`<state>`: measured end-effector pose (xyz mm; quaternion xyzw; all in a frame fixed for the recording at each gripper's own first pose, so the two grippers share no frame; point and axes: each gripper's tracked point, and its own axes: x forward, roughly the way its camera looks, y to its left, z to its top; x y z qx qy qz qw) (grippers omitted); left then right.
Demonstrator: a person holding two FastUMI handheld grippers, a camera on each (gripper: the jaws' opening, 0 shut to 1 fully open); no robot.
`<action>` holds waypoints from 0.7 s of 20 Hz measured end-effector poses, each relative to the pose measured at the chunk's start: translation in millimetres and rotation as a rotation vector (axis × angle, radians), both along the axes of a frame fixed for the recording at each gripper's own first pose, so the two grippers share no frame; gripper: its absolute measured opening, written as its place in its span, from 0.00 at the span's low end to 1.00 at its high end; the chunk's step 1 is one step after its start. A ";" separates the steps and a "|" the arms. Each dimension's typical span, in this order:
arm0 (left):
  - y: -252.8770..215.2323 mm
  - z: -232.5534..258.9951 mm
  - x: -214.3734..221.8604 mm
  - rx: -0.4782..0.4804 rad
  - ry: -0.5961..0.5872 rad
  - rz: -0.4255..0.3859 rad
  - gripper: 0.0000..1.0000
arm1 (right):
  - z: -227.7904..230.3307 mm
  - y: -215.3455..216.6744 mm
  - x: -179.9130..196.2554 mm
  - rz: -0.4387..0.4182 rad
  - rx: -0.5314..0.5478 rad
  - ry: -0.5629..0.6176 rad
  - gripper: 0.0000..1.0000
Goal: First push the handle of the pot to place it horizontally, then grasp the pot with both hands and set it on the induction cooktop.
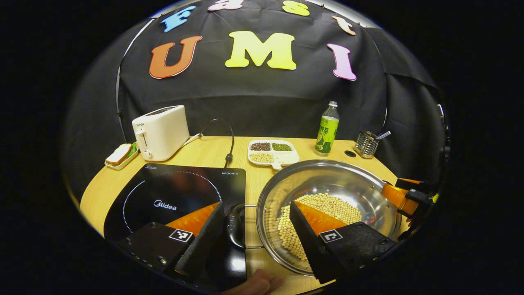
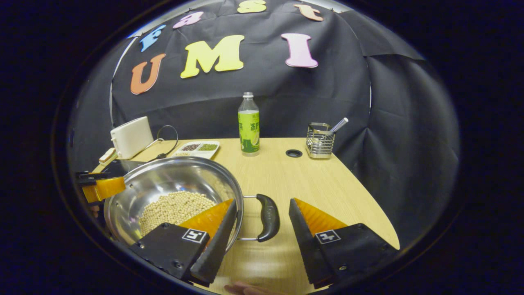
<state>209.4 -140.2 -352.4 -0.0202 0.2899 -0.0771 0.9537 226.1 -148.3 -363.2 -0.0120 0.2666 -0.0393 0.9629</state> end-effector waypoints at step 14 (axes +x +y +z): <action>11.4 -21.2 -4.4 -0.034 0.093 0.073 0.73 | -8.4 8.3 -4.9 -0.027 0.062 0.028 0.66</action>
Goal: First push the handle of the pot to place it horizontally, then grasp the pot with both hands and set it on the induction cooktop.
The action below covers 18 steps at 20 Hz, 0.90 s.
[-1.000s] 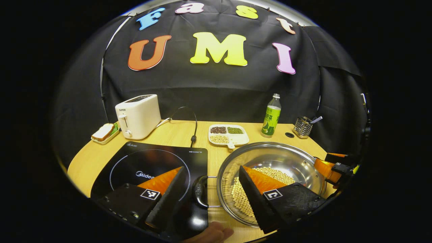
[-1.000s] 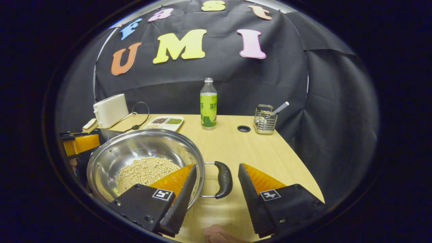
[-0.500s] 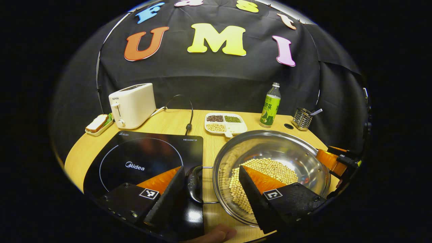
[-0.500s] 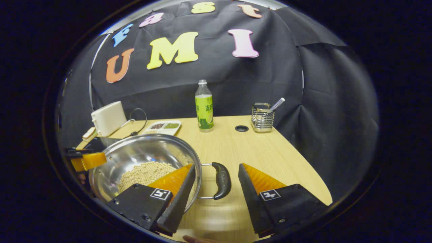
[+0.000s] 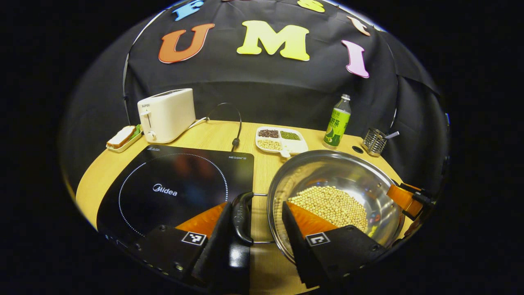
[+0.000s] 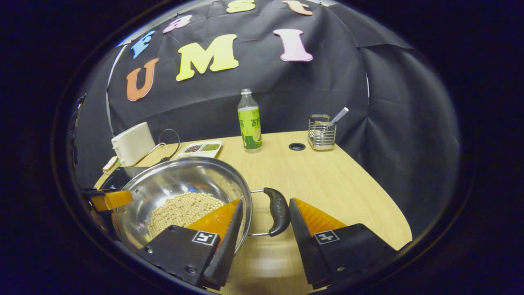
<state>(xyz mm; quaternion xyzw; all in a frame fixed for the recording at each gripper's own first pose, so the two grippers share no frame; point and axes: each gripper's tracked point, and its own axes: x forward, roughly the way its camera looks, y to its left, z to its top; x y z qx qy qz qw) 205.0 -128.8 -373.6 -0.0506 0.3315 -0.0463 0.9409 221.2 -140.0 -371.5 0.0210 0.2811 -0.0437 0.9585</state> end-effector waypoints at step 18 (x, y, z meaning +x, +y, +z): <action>-1.9 -2.4 6.0 0.047 0.001 -0.042 0.57 | -0.3 0.1 -5.5 0.007 -0.051 0.026 0.62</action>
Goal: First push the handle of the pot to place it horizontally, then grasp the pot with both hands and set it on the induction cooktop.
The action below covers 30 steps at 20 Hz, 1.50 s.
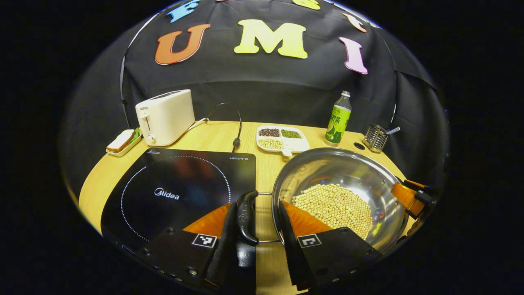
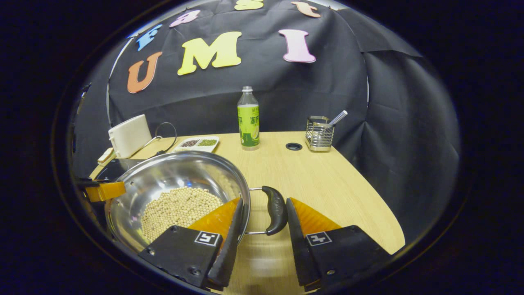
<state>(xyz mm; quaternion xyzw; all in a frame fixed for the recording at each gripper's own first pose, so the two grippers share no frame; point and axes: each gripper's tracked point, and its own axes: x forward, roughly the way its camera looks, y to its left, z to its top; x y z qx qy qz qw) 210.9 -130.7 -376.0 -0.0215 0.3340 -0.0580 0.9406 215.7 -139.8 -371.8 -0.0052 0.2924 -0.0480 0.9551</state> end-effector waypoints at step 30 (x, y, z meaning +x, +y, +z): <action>43.7 132.6 -34.6 -0.055 -0.099 -0.040 0.54 | 150.0 52.7 -57.8 -0.023 0.067 -0.092 0.51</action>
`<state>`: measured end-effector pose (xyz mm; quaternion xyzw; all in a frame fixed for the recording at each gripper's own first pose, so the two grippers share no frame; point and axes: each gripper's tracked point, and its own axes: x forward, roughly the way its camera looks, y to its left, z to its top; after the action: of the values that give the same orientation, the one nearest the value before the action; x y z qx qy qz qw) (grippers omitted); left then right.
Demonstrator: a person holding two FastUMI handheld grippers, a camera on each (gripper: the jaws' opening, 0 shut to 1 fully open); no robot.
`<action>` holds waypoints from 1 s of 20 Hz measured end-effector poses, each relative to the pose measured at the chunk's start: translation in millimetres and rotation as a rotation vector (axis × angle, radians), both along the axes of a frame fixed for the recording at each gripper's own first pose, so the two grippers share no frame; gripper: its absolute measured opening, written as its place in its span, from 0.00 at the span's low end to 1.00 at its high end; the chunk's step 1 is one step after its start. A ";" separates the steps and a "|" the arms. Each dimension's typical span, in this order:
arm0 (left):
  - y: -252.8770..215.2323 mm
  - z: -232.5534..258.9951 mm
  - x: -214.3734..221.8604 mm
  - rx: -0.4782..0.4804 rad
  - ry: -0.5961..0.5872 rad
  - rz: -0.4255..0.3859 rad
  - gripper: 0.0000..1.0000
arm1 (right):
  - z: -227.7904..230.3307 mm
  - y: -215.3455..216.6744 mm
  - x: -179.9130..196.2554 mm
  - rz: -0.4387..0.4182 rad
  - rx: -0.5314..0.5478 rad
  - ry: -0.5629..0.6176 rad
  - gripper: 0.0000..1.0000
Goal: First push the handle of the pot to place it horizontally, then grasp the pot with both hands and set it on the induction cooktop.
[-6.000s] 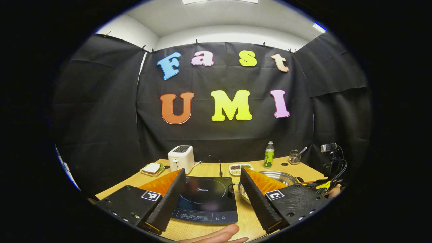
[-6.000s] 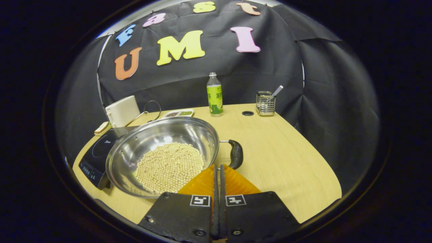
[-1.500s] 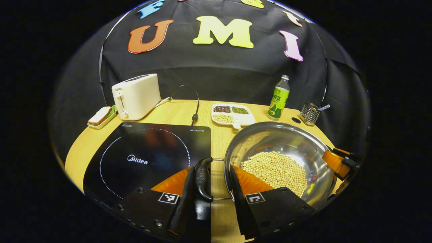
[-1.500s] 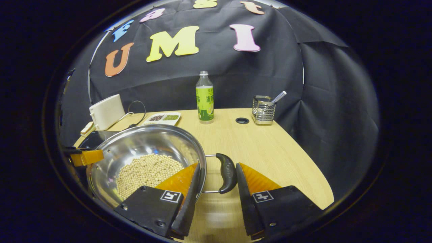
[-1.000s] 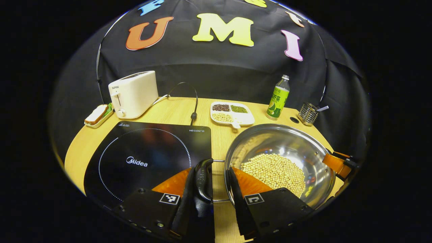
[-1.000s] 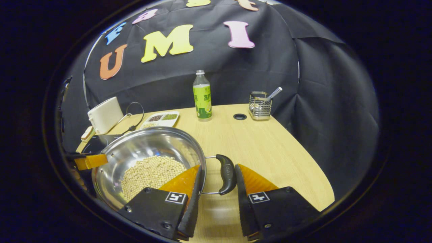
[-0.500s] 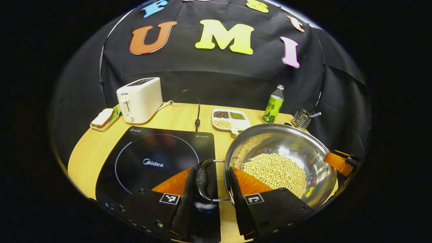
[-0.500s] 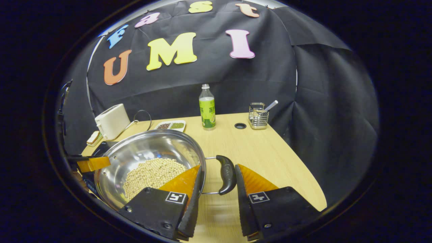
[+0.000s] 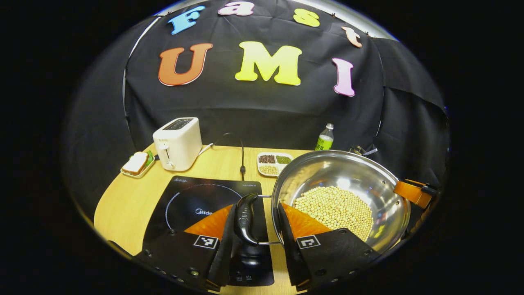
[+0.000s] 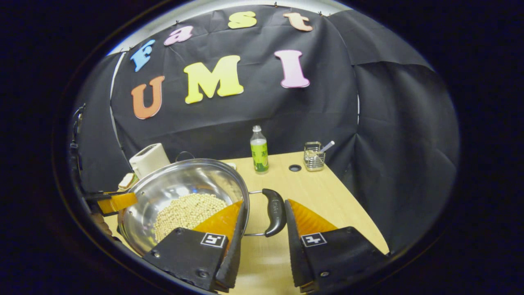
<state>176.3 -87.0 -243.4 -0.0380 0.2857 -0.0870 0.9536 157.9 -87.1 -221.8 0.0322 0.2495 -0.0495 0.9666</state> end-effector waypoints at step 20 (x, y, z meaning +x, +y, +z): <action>157.5 42.1 9.5 0.004 -0.045 0.159 0.54 | 33.0 165.3 39.9 0.163 0.012 -0.031 0.51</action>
<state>185.8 70.5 -201.3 -0.0567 0.2607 -0.0110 0.9637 197.8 78.1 -188.9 0.0185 0.2364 0.0314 0.9710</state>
